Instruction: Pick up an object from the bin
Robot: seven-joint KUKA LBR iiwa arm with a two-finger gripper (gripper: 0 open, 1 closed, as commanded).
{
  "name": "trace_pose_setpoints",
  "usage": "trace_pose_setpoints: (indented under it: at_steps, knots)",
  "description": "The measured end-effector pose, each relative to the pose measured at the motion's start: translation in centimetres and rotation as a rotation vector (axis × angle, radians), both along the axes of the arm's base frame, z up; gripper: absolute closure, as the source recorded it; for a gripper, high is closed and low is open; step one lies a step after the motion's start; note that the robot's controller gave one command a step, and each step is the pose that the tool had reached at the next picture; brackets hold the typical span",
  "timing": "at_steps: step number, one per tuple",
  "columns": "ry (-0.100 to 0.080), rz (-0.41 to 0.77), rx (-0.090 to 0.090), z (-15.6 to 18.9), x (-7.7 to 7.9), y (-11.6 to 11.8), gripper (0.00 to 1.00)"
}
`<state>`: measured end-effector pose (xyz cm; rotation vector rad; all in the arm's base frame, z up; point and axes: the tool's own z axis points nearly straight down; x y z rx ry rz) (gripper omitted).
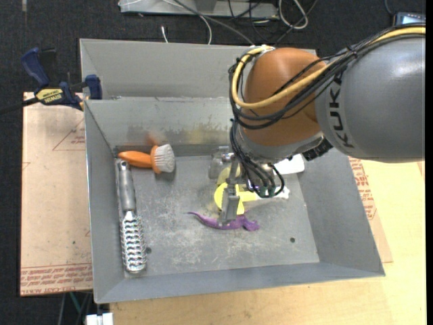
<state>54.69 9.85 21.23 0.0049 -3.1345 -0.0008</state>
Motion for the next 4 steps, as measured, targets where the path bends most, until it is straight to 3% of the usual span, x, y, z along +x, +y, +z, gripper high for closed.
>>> trace_pose_setpoints:
  at_steps: [1,2,3,4]
  knots:
    - [-0.008,-0.003,0.001,0.4,0.2,-0.1,0.00]
    - [-0.014,0.043,0.002,-13.0,-2.0,-6.7,0.00]
    - [-0.020,0.089,0.005,-7.0,-3.2,-9.7,0.00]
    - [-0.011,0.052,0.005,-15.2,-2.4,-7.3,0.00]
